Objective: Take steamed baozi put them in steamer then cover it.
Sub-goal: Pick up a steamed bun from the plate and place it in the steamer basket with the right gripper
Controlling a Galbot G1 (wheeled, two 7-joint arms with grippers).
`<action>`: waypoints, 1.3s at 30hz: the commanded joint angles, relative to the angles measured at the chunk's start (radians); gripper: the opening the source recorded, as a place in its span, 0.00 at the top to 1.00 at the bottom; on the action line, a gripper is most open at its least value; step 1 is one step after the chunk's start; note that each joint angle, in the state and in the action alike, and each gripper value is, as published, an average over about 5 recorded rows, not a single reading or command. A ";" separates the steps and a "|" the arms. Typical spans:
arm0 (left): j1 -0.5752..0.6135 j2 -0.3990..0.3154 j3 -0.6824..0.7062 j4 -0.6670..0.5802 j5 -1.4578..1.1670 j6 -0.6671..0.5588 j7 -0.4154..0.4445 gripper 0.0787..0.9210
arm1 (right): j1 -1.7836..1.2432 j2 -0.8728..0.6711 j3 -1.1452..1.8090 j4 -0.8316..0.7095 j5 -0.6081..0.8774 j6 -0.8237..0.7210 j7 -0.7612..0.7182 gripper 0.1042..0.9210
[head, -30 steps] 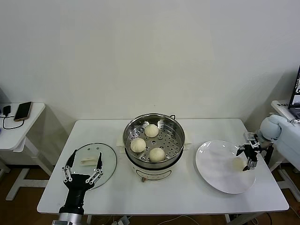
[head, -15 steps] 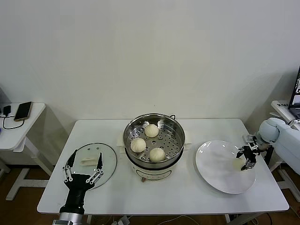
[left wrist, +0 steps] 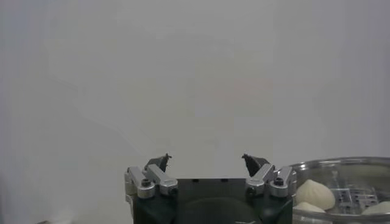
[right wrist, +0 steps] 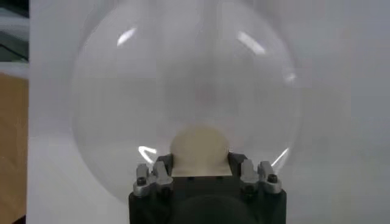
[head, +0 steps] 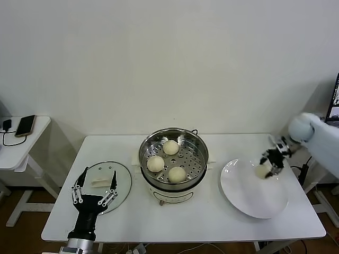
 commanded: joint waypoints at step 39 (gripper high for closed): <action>-0.002 0.002 0.002 -0.011 0.000 -0.006 -0.014 0.12 | 0.227 0.564 -0.413 -0.013 0.272 -0.177 0.127 0.35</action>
